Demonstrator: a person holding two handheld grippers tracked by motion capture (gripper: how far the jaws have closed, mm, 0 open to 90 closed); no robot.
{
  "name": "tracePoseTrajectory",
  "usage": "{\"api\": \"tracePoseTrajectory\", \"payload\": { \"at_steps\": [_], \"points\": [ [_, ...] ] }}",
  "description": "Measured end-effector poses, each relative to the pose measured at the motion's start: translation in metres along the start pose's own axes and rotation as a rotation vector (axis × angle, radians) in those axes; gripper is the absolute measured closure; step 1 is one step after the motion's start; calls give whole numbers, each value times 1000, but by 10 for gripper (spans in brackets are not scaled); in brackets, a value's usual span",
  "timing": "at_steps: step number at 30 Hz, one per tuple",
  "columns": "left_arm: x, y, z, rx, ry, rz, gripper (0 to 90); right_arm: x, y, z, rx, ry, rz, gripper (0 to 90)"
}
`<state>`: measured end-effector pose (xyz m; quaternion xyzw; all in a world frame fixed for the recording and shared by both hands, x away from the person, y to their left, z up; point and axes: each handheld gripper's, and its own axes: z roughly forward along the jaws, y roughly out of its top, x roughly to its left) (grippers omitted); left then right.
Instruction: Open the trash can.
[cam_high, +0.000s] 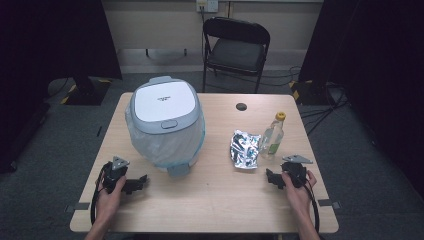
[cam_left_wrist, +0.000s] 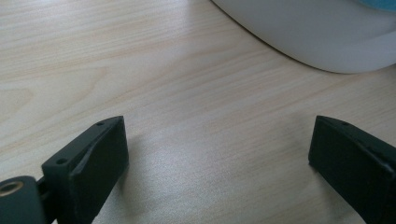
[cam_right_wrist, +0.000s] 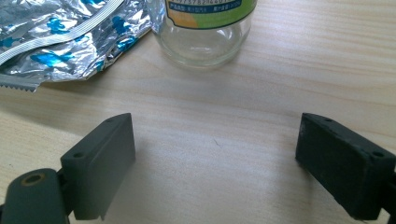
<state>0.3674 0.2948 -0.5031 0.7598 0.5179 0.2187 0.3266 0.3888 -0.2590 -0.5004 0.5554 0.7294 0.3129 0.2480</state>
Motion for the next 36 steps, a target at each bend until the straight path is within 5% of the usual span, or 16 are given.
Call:
{"api": "tracePoseTrajectory", "payload": {
  "at_steps": [14,20,26,31,36],
  "points": [
    [2,-1,-3,5,-13,18,78,3,-1,-1,-3,-17,16,119],
    [2,-1,-7,2,-2,-12,163,6,-2,-4,4,-16,22,137],
    [8,0,-14,3,-8,-73,159,17,-1,-9,-2,44,7,143],
    [9,6,-20,-25,-12,-79,159,25,3,-14,-13,19,-32,162],
    [14,13,-24,-50,28,-85,166,32,11,-17,-17,38,-56,164]
  ]
}}
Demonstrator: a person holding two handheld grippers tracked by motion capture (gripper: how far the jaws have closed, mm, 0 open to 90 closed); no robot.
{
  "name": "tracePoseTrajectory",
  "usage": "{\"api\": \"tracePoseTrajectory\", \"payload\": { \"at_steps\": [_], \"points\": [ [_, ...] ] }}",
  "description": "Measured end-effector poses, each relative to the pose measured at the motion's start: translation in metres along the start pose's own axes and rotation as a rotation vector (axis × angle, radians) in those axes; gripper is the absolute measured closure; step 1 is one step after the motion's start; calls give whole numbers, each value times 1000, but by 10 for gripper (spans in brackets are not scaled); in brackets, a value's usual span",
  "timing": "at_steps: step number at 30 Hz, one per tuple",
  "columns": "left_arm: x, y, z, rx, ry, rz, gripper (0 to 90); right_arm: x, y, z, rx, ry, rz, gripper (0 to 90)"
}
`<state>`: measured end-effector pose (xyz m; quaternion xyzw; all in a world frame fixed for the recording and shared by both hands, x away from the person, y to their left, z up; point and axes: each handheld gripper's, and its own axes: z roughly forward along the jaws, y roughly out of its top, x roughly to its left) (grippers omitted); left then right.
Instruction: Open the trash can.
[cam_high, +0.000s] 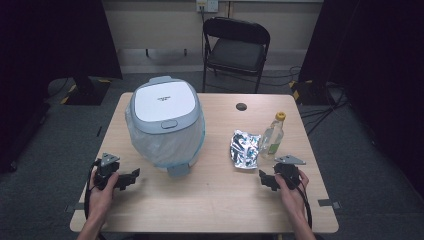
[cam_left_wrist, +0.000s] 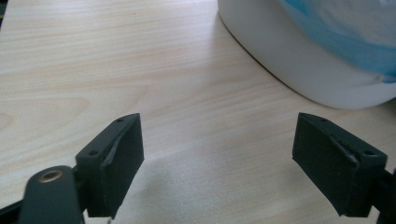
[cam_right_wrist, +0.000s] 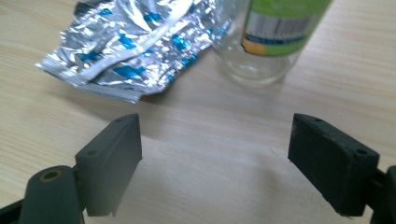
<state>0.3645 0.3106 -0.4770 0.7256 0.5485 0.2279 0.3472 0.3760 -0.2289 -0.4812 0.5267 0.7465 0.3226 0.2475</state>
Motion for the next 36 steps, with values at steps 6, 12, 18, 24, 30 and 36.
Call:
{"api": "tracePoseTrajectory", "payload": {
  "at_steps": [6,12,18,24,30,36],
  "points": [
    [12,12,-1,-51,50,-65,164,13,15,-1,-38,10,-34,171],
    [18,22,3,-61,69,-71,166,31,27,9,-48,60,-65,175],
    [17,37,9,-61,86,-30,175,51,52,23,-77,104,-126,176],
    [15,48,12,-77,91,2,170,68,75,47,-72,138,-141,189],
    [11,64,21,-82,106,28,176,88,111,66,-97,176,-162,188],
    [15,73,33,-86,113,16,170,106,133,93,-87,203,-181,189]
  ]
}}
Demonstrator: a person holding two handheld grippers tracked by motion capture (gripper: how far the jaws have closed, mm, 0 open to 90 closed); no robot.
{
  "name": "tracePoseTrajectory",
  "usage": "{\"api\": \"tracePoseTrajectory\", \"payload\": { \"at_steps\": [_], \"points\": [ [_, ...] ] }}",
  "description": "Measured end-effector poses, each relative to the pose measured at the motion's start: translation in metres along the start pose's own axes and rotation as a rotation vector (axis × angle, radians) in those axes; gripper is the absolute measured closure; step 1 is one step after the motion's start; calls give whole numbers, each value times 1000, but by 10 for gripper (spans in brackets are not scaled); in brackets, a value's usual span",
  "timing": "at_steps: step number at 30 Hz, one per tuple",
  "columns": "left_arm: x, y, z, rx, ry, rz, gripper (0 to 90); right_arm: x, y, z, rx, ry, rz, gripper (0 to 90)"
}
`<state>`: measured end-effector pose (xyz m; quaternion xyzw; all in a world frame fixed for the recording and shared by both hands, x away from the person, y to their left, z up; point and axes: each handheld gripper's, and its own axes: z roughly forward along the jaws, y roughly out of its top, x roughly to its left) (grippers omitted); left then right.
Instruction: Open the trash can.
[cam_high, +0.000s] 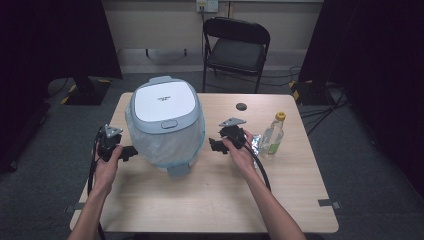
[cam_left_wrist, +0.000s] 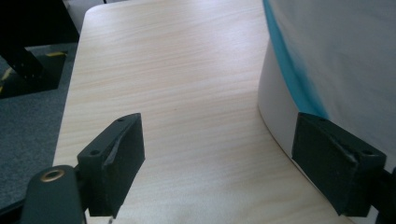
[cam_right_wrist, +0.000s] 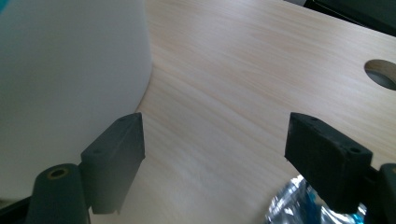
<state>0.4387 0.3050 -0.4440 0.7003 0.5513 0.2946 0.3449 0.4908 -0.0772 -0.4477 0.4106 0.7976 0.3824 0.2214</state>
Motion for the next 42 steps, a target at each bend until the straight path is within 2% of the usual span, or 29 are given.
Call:
{"api": "tracePoseTrajectory", "payload": {
  "at_steps": [3,6,9,11,13,14,16,18,24,28,29,30,31,34,38,42],
  "points": [
    [2,4,10,13,0,-18,174,2,7,12,-7,1,4,189],
    [-2,7,14,18,-13,-13,178,3,14,20,-24,6,29,190],
    [-7,9,18,14,-26,-18,176,5,21,24,-50,10,28,189],
    [-9,11,20,9,-7,-23,199,8,26,27,-62,16,33,190],
    [-7,13,23,5,-16,-33,239,11,29,29,-68,16,34,213],
    [-6,13,23,0,-17,-39,240,12,30,29,-70,21,29,251],
    [-5,14,26,-7,-24,-44,242,11,30,30,-80,19,34,238],
    [-5,14,28,-4,-37,-35,274,10,28,31,-88,47,41,242],
    [-13,14,28,-23,-58,33,511,16,27,28,-116,74,27,430],
    [-14,13,29,-28,-89,37,554,23,24,23,-122,61,17,542],
    [-14,13,29,-24,-95,52,558,24,24,21,-121,53,12,548],
    [-16,12,29,-26,-115,44,575,25,22,18,-121,53,13,558],
    [-18,12,29,-27,-125,54,620,26,20,16,-124,55,9,562],
    [-24,12,29,-21,-133,79,665,27,14,9,-125,49,22,581],
    [-27,9,27,-2,-161,80,673,28,7,0,-124,51,28,588],
    [-30,8,24,5,-178,90,688,31,4,-7,-119,39,-2,611]
  ]
}}
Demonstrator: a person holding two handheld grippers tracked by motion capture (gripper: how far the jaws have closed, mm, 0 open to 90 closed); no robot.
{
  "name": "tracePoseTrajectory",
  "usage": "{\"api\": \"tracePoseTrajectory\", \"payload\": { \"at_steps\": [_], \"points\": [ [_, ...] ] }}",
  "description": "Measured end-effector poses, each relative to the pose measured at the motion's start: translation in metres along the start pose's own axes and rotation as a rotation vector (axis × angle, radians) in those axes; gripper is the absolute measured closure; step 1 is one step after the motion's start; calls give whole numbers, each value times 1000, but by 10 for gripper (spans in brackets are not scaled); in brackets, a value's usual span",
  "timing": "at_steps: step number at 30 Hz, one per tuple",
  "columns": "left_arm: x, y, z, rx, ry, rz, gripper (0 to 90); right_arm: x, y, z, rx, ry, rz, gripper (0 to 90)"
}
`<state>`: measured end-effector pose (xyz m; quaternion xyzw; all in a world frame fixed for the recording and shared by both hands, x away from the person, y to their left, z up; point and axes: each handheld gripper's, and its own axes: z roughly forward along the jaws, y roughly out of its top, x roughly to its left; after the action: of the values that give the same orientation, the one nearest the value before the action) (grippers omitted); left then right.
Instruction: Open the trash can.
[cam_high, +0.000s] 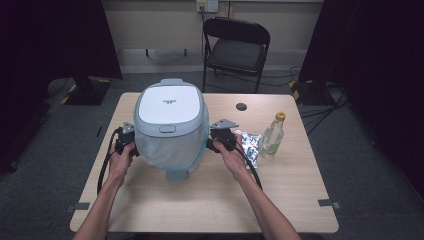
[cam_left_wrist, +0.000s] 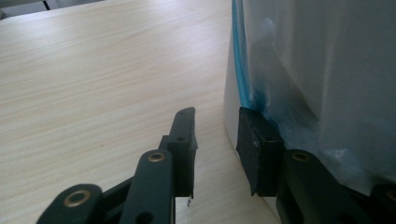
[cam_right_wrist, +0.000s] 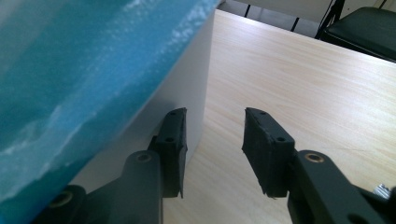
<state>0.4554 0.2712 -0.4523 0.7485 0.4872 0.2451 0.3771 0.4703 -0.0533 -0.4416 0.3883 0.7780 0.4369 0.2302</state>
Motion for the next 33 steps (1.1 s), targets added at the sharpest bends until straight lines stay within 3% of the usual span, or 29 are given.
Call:
{"api": "tracePoseTrajectory", "payload": {
  "at_steps": [5,10,21,25,29,33],
  "points": [
    [-5,-3,-3,-4,-31,-7,757,4,-5,-9,2,7,-7,632],
    [-10,-8,-9,-3,-60,-5,754,6,-12,-19,-5,26,2,629],
    [-24,-19,-30,7,-60,37,716,13,-25,-41,-7,52,-5,605],
    [-26,-25,-34,6,-80,32,699,14,-29,-48,-7,60,-6,583],
    [-33,-25,-38,19,-73,59,693,14,-33,-54,-12,64,-4,572],
    [-37,-26,-41,36,-95,80,694,13,-36,-59,-11,64,-14,573]
  ]
}}
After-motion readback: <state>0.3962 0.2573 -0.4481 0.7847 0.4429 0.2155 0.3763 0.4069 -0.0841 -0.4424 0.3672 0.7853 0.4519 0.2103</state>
